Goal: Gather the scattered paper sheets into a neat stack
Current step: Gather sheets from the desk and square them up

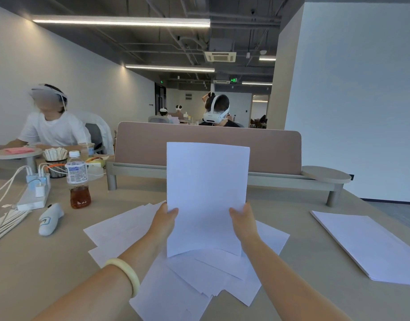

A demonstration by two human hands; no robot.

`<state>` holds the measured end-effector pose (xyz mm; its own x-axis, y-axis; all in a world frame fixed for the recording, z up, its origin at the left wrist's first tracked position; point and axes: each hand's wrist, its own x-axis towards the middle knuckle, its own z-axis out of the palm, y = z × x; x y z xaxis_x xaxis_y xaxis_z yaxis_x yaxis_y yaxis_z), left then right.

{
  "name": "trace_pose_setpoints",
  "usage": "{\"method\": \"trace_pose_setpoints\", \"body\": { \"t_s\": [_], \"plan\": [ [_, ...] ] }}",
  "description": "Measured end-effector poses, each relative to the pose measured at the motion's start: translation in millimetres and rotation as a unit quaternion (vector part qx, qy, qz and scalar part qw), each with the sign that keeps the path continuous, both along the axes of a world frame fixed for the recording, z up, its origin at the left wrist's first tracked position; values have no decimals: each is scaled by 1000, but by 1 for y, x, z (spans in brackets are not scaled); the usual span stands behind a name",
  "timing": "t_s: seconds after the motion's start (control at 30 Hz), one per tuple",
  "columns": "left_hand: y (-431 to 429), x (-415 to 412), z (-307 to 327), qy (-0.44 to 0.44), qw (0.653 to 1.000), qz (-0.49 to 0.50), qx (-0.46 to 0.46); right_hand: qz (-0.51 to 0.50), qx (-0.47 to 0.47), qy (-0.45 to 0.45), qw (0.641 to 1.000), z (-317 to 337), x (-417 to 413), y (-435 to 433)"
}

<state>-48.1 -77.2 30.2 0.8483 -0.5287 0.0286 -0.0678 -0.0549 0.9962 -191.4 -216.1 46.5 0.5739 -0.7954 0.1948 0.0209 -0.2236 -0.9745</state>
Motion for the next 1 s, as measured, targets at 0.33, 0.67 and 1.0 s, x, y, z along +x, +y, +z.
{"method": "trace_pose_setpoints", "body": {
  "t_s": [0.33,0.67,1.0],
  "plan": [
    [1,-10,-7,9,999,26,17,-2,46,22,999,-7,-5,6],
    [-3,-17,-17,22,999,35,19,-4,34,80,996,-23,-3,8],
    [-19,-25,-2,-25,999,44,17,-18,-3,77,997,-13,-13,-9]
  ]
}}
